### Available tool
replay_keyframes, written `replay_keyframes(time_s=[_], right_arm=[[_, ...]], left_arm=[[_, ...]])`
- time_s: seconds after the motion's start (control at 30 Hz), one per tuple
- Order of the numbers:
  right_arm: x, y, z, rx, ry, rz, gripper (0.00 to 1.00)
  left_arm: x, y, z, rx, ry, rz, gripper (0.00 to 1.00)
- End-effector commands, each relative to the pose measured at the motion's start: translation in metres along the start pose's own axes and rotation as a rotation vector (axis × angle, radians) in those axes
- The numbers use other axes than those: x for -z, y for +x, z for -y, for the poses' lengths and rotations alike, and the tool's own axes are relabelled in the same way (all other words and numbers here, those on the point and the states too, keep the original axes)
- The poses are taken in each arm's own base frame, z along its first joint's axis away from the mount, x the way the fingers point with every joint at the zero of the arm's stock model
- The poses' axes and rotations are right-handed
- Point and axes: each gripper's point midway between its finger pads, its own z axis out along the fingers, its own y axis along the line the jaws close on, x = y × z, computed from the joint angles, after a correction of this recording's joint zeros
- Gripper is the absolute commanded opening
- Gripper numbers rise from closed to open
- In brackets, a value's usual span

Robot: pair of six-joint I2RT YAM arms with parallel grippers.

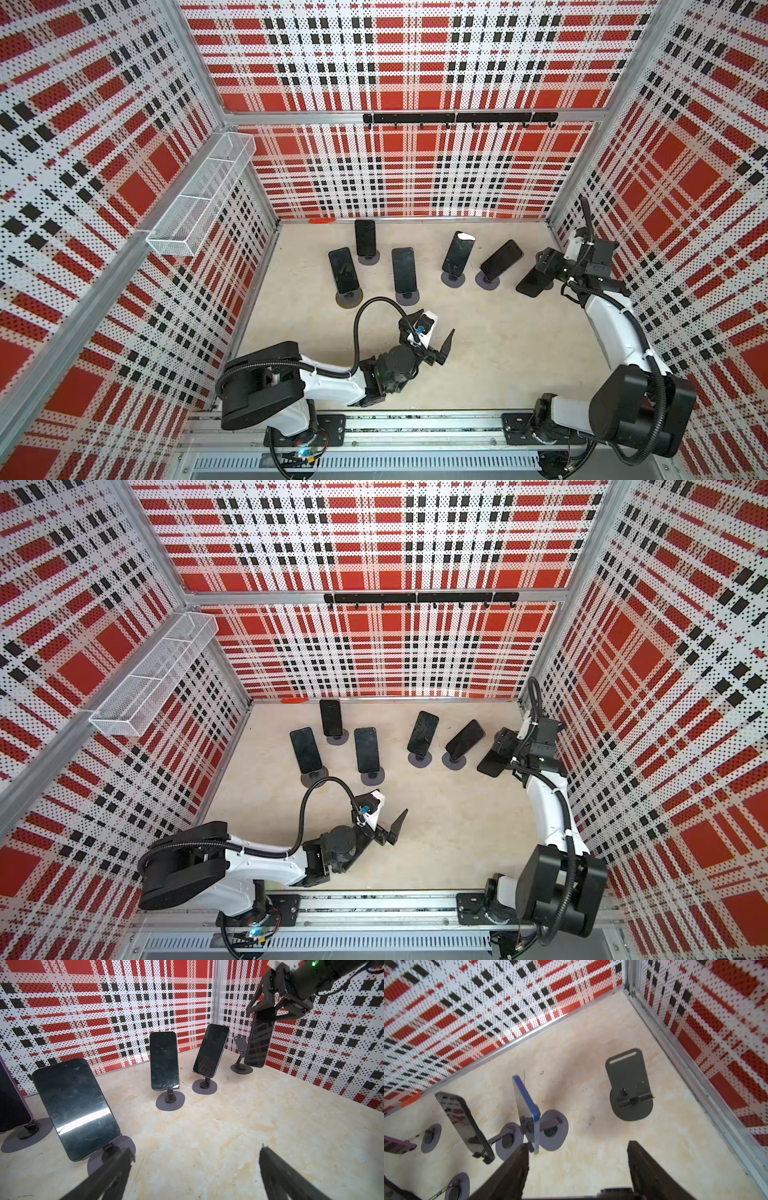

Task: Remove the phone from the phone stand
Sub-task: 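Lift the black phone off its stand with the right gripper toward the left gripper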

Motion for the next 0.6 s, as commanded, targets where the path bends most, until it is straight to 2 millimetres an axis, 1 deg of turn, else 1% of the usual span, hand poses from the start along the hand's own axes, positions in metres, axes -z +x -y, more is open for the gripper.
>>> replay_keyframes(time_s=[0.0, 0.13, 0.37, 0.47, 0.57], right_arm=[[0.008, 0.013, -0.011, 0.033, -0.008, -0.012, 0.64], [0.006, 0.042, -0.024, 0.044, -0.036, -0.073, 0.64], [0.009, 0.086, -0.047, 0.092, -0.072, -0.155, 0.63], [0.008, 0.109, -0.061, 0.146, -0.075, -0.211, 0.63], [0.007, 0.132, -0.081, 0.209, -0.096, -0.262, 0.63]], left_arm=[[0.002, -0.007, -0.007, 0.022, -0.019, 0.025, 0.98], [0.001, -0.007, -0.007, 0.026, -0.015, 0.025, 0.98], [-0.001, -0.003, -0.007, 0.035, -0.014, 0.016, 0.98], [-0.002, -0.001, -0.012, 0.034, -0.028, 0.013, 0.98], [-0.005, 0.001, -0.020, 0.056, -0.044, 0.008, 0.98]])
